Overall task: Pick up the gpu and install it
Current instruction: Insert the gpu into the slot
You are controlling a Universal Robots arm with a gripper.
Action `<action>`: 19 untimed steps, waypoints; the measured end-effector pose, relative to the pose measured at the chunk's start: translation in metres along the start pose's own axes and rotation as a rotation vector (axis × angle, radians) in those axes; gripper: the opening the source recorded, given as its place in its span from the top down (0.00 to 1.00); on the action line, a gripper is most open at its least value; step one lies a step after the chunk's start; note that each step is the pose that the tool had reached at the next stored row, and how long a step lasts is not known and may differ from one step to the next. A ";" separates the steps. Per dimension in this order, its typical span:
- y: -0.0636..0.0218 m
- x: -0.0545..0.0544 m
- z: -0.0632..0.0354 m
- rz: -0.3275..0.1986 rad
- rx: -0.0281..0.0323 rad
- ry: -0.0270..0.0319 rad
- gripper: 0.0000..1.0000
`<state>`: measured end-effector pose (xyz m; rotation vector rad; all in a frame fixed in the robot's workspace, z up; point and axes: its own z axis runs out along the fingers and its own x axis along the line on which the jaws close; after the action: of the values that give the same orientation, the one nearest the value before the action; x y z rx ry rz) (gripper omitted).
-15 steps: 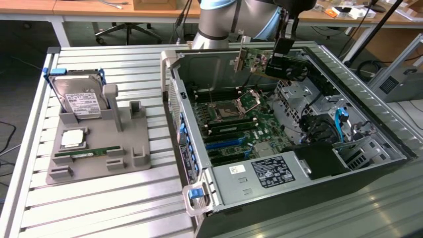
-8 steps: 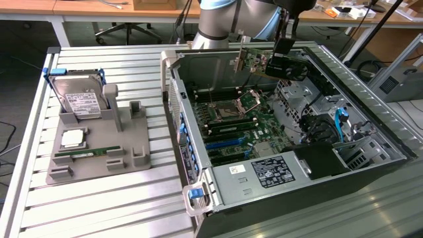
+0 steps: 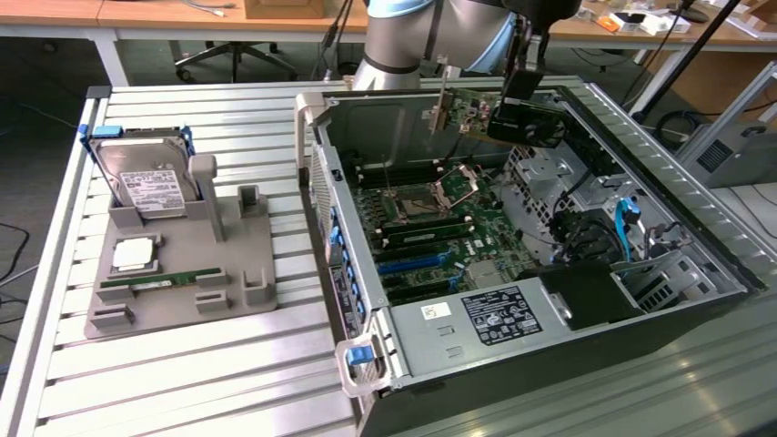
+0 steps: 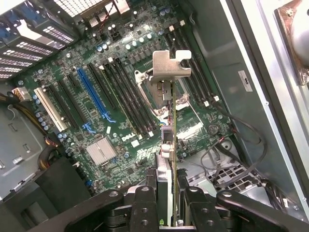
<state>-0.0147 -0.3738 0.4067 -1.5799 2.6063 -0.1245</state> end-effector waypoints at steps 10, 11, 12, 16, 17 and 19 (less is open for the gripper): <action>0.0000 0.000 0.0000 -0.027 -0.0009 -0.0030 0.73; 0.0000 0.000 0.0000 -0.029 -0.0009 -0.0032 0.73; 0.0000 0.000 0.0000 -0.033 -0.0010 -0.0036 0.73; 0.0000 0.000 0.0000 -0.046 -0.0015 -0.0050 0.73; 0.0000 0.000 0.0000 -0.049 -0.0015 -0.0054 0.73; 0.0000 0.000 0.0000 -0.053 -0.0017 -0.0059 0.73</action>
<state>-0.0147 -0.3738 0.4067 -1.6480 2.5617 -0.1212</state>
